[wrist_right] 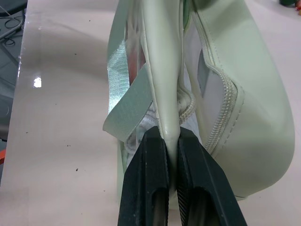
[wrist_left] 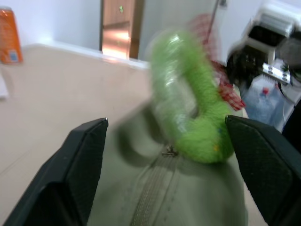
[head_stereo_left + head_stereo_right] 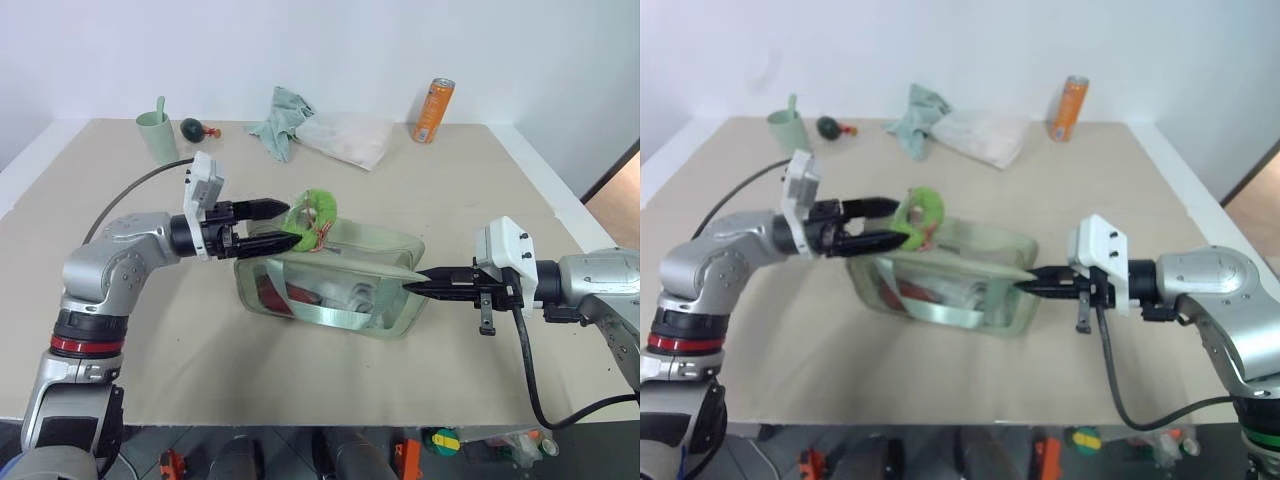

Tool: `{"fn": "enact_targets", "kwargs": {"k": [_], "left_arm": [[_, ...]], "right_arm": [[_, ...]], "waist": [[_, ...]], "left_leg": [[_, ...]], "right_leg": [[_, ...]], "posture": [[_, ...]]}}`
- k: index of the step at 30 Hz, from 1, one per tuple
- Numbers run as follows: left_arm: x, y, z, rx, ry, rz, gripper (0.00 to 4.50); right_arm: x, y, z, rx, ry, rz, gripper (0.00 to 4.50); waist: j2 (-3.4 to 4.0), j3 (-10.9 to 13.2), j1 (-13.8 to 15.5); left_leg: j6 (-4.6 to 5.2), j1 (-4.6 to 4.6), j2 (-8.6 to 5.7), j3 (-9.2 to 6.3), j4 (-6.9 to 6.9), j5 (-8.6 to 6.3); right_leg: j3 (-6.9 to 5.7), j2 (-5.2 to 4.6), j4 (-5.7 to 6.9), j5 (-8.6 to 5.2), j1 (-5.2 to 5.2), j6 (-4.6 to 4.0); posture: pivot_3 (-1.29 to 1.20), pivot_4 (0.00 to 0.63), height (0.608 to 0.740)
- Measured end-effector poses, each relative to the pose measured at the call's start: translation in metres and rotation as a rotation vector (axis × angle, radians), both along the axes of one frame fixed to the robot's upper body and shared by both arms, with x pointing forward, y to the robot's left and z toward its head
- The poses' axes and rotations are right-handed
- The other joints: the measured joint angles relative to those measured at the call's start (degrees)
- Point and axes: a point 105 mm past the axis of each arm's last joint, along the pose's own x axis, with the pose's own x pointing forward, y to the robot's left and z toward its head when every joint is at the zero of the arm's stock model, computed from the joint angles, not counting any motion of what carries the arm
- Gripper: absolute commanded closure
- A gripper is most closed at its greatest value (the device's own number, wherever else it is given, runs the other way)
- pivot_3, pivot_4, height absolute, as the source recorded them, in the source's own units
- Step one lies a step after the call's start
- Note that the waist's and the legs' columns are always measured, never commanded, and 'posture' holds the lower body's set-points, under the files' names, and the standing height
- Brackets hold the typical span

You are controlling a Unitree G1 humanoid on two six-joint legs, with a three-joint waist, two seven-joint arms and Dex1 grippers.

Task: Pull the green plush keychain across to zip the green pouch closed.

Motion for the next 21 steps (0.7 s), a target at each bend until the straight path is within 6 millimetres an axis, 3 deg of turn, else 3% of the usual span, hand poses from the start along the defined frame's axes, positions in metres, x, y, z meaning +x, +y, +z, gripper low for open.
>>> {"fn": "enact_targets", "kwargs": {"k": [4,8,10,15,21], "left_arm": [[0.009,0.027,0.031,-0.167,0.009,0.078,0.54],[0.008,0.051,0.036,-0.213,0.043,0.118,0.54],[0.001,0.061,0.023,-0.167,0.065,0.133,0.54],[-0.039,0.071,-0.034,0.058,0.152,0.064,0.54],[-0.049,0.075,-0.047,0.129,0.157,0.052,0.54]], "right_arm": [[0.0,0.001,0.0,0.004,0.0,0.002,4.5],[0.0,0.001,0.0,0.004,-0.003,0.007,4.5],[0.0,0.002,0.0,0.005,-0.002,0.012,4.5],[0.001,0.003,0.001,0.002,-0.006,0.014,4.5],[0.001,0.004,0.0,-0.002,-0.002,0.022,4.5]], "waist": [[-0.01,0.0,0.0],[-0.01,0.0,-0.1],[0.01,0.0,-0.2],[-0.02,0.0,-0.1],[-0.02,0.0,0.0]], "left_leg": [[0.0,0.0,0.06,0.0,-0.03,0.0],[-0.01,-0.01,0.1,0.03,-0.06,-0.01],[-0.02,0.01,0.11,0.07,-0.1,-0.01],[-0.07,-0.02,0.16,0.03,-0.14,-0.01],[-0.02,0.03,0.17,0.05,-0.09,0.03]], "right_leg": [[-0.01,0.07,0.0,0.0,-0.02,0.01],[0.0,0.07,0.0,-0.01,-0.05,-0.01],[0.05,0.07,0.0,-0.02,-0.07,-0.03],[-0.07,0.03,0.0,-0.1,-0.11,-0.15],[-0.11,0.02,0.0,-0.07,-0.09,-0.12]], "posture": [[0.0,0.15,0.74],[0.0,0.15,0.74],[0.0,0.15,0.74],[0.0,0.15,0.74],[0.0,0.15,0.74]]}}
